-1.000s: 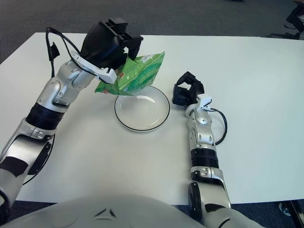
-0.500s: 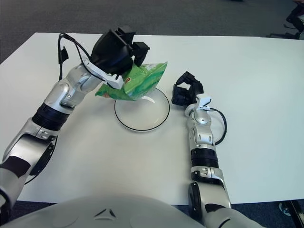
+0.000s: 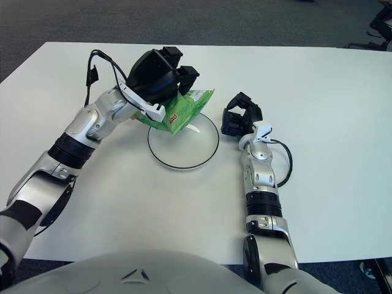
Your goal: Put the snack into the plate.
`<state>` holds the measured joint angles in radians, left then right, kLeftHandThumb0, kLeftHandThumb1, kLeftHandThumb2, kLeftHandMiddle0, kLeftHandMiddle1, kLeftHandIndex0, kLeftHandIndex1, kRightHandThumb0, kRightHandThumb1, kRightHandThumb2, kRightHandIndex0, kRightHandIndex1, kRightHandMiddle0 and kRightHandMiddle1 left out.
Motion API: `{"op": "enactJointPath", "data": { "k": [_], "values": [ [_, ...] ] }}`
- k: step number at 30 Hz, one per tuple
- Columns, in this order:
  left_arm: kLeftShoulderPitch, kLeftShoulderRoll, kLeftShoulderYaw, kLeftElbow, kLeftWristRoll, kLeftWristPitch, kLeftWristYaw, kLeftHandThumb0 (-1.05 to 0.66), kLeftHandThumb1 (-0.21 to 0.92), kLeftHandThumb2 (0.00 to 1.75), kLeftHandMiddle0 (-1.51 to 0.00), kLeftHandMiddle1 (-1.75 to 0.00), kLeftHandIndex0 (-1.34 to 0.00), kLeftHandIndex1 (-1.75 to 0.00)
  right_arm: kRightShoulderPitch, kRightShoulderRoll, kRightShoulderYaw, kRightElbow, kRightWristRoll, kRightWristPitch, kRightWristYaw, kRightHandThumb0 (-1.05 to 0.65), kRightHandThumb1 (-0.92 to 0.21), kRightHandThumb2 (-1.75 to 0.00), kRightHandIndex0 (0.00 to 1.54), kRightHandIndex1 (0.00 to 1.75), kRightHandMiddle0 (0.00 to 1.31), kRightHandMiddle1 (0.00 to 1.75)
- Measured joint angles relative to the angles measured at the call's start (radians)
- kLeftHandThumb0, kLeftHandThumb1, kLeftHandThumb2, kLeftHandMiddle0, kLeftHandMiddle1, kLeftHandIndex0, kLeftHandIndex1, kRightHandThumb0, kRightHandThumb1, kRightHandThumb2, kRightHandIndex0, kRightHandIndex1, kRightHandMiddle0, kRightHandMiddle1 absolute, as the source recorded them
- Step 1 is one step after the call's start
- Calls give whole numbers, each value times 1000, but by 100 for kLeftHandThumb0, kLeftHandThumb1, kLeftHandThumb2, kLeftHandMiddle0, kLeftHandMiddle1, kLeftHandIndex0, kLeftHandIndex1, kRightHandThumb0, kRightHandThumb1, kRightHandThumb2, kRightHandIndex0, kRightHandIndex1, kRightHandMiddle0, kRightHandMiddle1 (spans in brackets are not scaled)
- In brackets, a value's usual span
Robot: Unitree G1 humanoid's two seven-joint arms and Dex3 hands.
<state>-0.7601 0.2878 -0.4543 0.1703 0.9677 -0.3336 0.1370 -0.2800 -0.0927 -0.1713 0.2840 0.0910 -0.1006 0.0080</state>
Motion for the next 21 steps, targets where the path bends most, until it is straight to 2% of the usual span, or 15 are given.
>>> {"op": "enactJointPath", "data": {
  "k": [7,21],
  "values": [
    [7,-29,-35,29,-2,3,-20,55,11,156,-78,-175,-99,-175,2,2,3,-10,0,10,-6,-52,-23,-143,132,175,69,175],
    [23,-38,-90,72,-4,-9,-30,54,13,154,-76,-175,-96,-175,8,4,5,-29,0,29,-18,-52,-23,-142,132,175,69,175]
  ]
}}
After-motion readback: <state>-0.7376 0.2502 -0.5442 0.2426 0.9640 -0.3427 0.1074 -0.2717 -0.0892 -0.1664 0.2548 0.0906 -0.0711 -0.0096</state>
